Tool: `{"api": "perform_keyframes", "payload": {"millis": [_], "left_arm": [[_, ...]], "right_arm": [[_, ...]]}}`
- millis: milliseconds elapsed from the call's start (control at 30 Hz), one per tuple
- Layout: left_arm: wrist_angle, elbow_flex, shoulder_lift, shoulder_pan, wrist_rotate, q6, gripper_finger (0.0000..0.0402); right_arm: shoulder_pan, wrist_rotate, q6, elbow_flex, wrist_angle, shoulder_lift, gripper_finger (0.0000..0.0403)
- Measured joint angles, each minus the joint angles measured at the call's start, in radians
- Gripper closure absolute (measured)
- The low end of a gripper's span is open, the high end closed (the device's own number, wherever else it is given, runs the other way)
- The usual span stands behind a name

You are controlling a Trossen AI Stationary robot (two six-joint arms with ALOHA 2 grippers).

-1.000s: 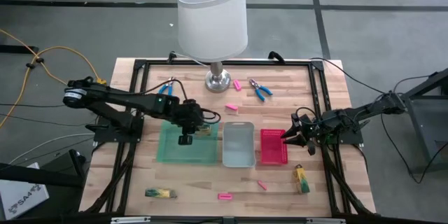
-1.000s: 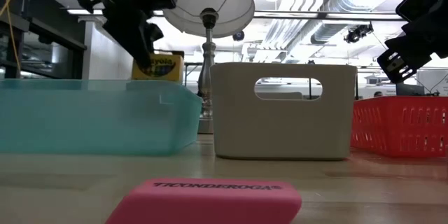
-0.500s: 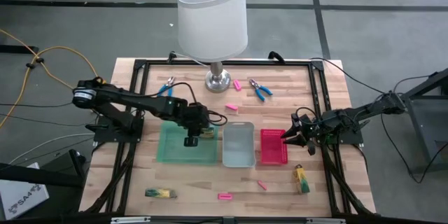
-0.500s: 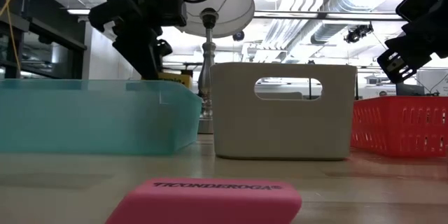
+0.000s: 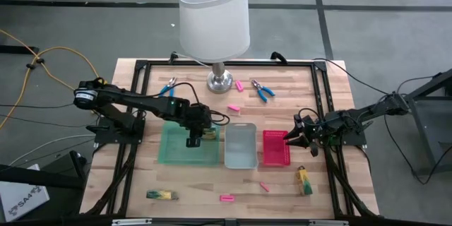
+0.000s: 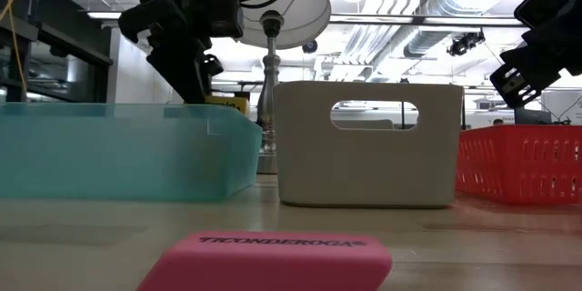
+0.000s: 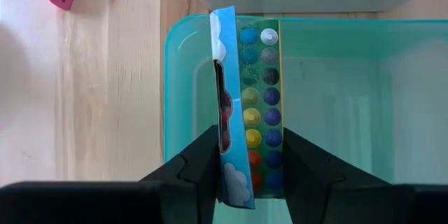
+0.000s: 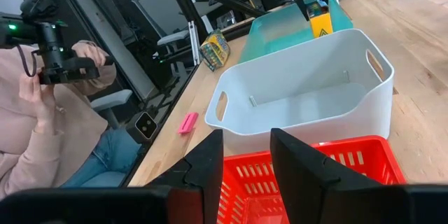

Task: Pick & Place School Supplies
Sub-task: Put the yellow box of crayons into the green bin

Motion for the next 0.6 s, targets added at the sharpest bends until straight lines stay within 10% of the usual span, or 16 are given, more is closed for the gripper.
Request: {"api": "perform_keyframes", "payload": {"millis": [600], "left_arm": [[0.001, 0.0, 0.0, 0.0, 0.004, 0.027, 0.0247]], "right_arm": [[0.0, 0.0, 0.0, 0.0, 0.0, 0.0, 0.0292]]}}
